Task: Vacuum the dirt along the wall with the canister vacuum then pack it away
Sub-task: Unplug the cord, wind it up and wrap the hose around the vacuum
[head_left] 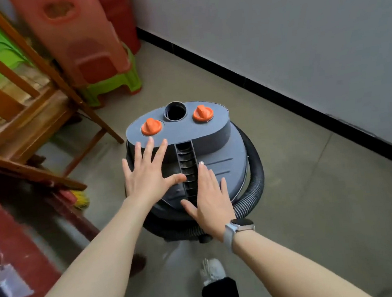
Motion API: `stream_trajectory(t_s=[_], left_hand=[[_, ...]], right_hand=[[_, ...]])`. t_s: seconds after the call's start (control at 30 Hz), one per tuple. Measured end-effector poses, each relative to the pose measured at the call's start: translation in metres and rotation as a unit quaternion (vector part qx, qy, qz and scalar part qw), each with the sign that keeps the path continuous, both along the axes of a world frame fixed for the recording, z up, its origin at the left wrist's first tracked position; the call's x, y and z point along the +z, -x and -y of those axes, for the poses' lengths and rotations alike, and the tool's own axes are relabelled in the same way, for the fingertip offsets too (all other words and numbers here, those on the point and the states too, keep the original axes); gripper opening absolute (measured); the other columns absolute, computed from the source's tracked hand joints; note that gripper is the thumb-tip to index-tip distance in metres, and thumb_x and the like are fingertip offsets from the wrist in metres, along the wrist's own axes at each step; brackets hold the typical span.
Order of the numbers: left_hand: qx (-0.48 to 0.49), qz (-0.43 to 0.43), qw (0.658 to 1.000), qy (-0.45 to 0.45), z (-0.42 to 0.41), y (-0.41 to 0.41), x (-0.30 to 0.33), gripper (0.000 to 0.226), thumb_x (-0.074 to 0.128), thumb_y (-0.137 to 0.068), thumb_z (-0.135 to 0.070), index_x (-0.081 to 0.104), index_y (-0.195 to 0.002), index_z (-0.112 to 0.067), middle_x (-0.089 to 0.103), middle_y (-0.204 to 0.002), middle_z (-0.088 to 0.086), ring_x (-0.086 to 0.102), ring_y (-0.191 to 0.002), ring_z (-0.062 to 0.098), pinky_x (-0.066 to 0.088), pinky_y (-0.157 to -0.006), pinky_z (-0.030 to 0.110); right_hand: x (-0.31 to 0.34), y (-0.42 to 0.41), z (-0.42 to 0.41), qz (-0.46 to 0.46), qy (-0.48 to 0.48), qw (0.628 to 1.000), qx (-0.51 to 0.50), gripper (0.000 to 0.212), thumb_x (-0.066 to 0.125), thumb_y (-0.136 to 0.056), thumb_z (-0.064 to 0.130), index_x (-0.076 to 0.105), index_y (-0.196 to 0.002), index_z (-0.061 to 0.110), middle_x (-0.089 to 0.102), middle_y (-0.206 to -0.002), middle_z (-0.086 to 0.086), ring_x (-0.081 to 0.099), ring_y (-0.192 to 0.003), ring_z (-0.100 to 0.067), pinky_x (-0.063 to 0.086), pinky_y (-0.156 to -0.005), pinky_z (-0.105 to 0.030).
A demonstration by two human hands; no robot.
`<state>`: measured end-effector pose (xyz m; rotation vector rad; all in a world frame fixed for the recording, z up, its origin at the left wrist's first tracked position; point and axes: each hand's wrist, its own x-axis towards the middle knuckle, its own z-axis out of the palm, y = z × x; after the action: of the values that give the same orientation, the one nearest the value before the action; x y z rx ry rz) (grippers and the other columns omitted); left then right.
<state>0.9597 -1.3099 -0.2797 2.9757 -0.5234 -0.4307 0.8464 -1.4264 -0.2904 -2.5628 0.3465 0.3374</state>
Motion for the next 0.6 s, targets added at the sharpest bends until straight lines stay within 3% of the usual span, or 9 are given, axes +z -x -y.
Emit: stream_trajectory(t_s=[0.2,0.3,0.37,0.43,0.5,0.6], left_hand=[[0.02,-0.006,0.999,0.027,0.017,-0.074,-0.003,0.098,0.036,-0.07,-0.084,-0.008,-0.147,-0.042,-0.015,-0.158,-0.008,-0.019,-0.143,0.022,-0.004,-0.114,0.053],[0.077,-0.029,0.993,0.086,0.013,-0.123,-0.001,0.086,0.041,-0.08,-0.073,0.003,-0.149,-0.038,-0.012,-0.159,-0.004,-0.018,-0.144,0.024,-0.003,-0.115,0.049],[0.177,-0.057,0.97,0.16,0.009,-0.155,-0.002,0.071,0.043,-0.09,-0.057,0.007,-0.149,-0.038,-0.014,-0.158,0.003,-0.015,-0.144,0.03,0.006,-0.115,0.049],[0.236,-0.067,0.948,0.204,0.009,-0.18,-0.004,0.062,0.042,-0.096,-0.045,0.01,-0.149,-0.039,-0.013,-0.158,0.009,0.0,-0.145,0.036,0.02,-0.113,0.046],[0.26,-0.048,0.938,0.223,0.013,-0.199,-0.005,0.057,0.042,-0.098,-0.039,0.015,-0.148,-0.039,-0.009,-0.158,0.012,0.015,-0.142,0.038,0.028,-0.108,0.044],[0.292,-0.026,0.932,0.212,0.016,-0.232,-0.004,0.055,0.042,-0.098,-0.04,0.018,-0.148,-0.038,-0.005,-0.159,0.011,0.022,-0.14,0.039,0.034,-0.105,0.044]], right_hand=[[-0.001,-0.089,0.032,0.021,-0.035,0.999,0.002,0.089,0.05,-0.089,0.028,-0.015,-0.148,0.011,-0.005,-0.159,0.002,-0.005,-0.146,-0.016,-0.006,-0.117,-0.044],[-0.002,-0.137,0.044,0.028,-0.092,0.995,-0.022,0.092,0.052,-0.084,0.021,-0.013,-0.149,0.013,-0.001,-0.159,0.002,-0.007,-0.146,-0.012,-0.012,-0.115,-0.042],[-0.006,-0.167,0.051,0.037,-0.129,0.99,-0.041,0.088,0.053,-0.084,0.02,-0.004,-0.15,0.011,0.009,-0.158,-0.001,-0.005,-0.146,-0.011,-0.018,-0.113,-0.037],[-0.011,-0.194,0.057,0.05,-0.14,0.988,-0.041,0.077,0.053,-0.087,0.022,0.01,-0.149,0.009,0.019,-0.155,-0.003,-0.002,-0.146,-0.01,-0.02,-0.113,-0.033],[-0.016,-0.218,0.062,0.063,-0.145,0.987,-0.029,0.069,0.052,-0.091,0.024,0.016,-0.148,0.009,0.022,-0.154,-0.002,-0.003,-0.146,-0.011,-0.021,-0.112,-0.031],[-0.02,-0.257,0.066,0.064,-0.149,0.987,0.0,0.067,0.051,-0.093,0.023,0.016,-0.148,0.011,0.022,-0.154,0.001,-0.004,-0.146,-0.013,-0.022,-0.111,-0.032]])
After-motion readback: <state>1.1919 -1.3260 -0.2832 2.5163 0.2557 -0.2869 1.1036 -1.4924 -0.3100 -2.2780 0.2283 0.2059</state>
